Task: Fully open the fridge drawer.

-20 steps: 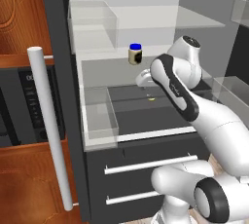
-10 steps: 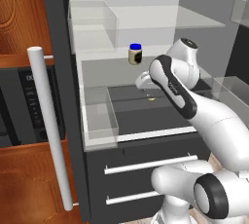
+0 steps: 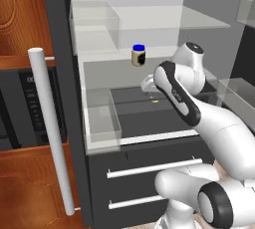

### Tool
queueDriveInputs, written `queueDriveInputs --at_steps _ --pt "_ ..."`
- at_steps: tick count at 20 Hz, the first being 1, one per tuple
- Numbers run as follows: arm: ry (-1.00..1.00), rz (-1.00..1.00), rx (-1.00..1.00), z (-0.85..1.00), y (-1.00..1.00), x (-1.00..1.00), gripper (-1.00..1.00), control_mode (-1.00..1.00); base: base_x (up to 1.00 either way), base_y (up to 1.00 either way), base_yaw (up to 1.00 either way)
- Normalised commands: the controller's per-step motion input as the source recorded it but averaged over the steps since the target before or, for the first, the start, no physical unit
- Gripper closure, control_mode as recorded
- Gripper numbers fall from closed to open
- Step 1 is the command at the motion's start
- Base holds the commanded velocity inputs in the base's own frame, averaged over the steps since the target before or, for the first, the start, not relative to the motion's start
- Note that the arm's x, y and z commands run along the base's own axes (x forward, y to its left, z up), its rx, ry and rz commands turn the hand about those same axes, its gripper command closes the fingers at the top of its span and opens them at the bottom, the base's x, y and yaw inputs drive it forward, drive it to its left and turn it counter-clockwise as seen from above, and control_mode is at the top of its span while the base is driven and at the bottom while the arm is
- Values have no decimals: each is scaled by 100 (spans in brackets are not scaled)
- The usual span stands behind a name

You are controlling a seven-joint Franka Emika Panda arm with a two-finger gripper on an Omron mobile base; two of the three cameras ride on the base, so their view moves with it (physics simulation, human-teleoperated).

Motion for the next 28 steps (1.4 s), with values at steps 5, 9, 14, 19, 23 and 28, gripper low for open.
queueDriveInputs --at_steps 5,9,14,19,23,28 --pt "-3 -12 0 -10 -41 0 -100 -100 0 0 0" --pt "0 -5 0 -5 -15 25 -100 -100 0 0 0" --pt "0 4 0 0 0 60 -100 -100 0 0 0" --pt "3 1 -1 -13 2 36 -100 -100 0 0 0" --pt "6 0 -4 -28 0 5 -100 -100 0 0 0" --pt "1 0 -1 -15 0 16 -100 -100 0 0 0"
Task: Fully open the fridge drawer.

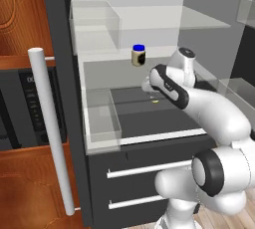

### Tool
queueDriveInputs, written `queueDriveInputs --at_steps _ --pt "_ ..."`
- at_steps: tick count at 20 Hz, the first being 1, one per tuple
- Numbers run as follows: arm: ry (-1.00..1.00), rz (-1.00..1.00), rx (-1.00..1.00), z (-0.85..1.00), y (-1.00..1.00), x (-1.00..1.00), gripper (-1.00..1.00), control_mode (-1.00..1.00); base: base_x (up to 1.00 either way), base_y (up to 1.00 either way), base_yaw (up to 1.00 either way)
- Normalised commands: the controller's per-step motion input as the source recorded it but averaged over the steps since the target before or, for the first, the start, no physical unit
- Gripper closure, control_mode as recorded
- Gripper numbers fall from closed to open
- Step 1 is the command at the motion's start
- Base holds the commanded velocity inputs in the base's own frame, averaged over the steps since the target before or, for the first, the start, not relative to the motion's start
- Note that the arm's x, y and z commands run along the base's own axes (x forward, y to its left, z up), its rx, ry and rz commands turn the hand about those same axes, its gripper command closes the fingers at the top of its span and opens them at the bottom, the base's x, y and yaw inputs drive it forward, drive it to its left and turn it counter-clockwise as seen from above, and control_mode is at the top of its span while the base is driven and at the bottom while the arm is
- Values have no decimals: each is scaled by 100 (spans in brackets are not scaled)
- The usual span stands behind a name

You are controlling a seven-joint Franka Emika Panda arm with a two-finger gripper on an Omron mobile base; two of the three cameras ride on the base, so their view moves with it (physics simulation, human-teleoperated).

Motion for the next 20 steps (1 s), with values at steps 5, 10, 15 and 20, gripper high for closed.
queueDriveInputs --at_steps 5,10,15,20 --pt "0 0 -2 -22 3 26 -100 -100 0 0 0" --pt "0 0 -2 -19 5 32 -100 -100 0 0 0" --pt "0 0 -2 -20 6 32 -100 -100 0 0 0" --pt "0 0 -1 -18 8 35 -100 -100 0 0 0"
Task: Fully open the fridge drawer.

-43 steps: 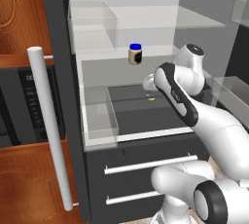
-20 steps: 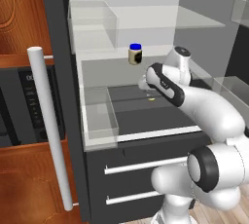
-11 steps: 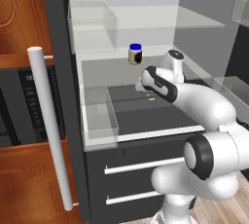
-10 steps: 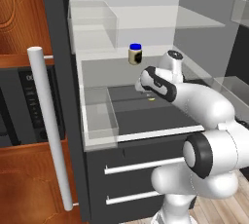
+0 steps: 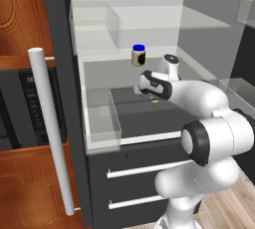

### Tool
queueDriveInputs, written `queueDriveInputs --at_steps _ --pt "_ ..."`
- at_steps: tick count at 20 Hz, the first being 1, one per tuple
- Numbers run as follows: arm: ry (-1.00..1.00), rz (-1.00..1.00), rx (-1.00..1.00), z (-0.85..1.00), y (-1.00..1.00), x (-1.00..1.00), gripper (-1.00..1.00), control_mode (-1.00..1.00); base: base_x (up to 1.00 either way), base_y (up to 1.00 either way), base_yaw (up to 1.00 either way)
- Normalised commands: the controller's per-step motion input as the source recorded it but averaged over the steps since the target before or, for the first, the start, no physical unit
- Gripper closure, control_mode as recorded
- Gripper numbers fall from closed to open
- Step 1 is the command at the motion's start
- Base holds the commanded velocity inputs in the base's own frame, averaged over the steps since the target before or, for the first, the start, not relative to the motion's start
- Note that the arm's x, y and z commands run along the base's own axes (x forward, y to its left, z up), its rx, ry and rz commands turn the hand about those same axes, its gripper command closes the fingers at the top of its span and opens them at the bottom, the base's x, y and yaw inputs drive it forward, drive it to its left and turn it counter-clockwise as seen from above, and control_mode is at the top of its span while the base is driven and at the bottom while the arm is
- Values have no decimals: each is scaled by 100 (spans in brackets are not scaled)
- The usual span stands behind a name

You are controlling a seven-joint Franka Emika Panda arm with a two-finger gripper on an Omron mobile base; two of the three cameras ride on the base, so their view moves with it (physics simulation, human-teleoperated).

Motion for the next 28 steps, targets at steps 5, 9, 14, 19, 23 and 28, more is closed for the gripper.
queueDriveInputs --at_steps 5,9,14,19,23,28 --pt "0 -1 -1 -18 7 37 -100 -100 0 0 0" --pt "0 -1 -1 -22 6 25 -100 -100 0 0 0" --pt "3 -1 0 -21 1 1 -100 -100 0 0 0" --pt "14 -1 0 -21 0 -49 -100 -100 0 0 0" --pt "16 0 0 -22 0 -83 -100 -100 0 0 0" --pt "9 0 0 -15 0 -100 -100 -100 0 0 0"
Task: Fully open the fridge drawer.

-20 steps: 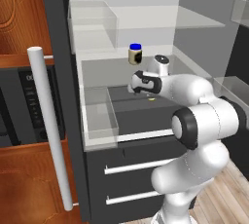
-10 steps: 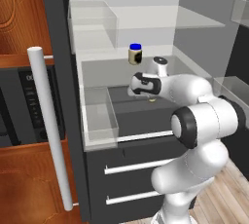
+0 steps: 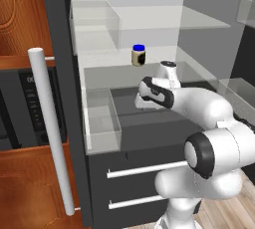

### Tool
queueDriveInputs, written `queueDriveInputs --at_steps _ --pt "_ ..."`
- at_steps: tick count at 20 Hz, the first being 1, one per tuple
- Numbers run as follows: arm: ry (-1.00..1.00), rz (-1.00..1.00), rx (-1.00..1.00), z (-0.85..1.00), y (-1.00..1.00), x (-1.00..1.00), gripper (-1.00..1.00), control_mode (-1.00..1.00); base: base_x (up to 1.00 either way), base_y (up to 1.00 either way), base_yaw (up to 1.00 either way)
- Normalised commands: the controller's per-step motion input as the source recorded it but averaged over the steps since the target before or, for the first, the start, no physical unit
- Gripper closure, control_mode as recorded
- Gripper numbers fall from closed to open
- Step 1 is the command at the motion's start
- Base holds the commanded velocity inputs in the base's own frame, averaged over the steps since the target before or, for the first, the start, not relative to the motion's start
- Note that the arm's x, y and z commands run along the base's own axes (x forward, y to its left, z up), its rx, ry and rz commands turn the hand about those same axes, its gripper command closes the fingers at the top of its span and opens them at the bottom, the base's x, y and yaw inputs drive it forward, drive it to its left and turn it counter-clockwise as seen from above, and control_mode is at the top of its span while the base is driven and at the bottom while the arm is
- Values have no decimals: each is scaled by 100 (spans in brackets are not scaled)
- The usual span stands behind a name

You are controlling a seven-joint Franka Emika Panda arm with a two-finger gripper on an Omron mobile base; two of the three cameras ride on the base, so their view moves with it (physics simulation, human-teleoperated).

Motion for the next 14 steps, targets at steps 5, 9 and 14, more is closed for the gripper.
queueDriveInputs --at_steps 5,9,14 --pt "3 0 0 -8 0 -100 -100 -100 0 0 0" --pt "0 0 5 0 0 -100 -100 -100 0 0 0" --pt "-20 0 16 54 0 -99 -100 -100 0 0 0"
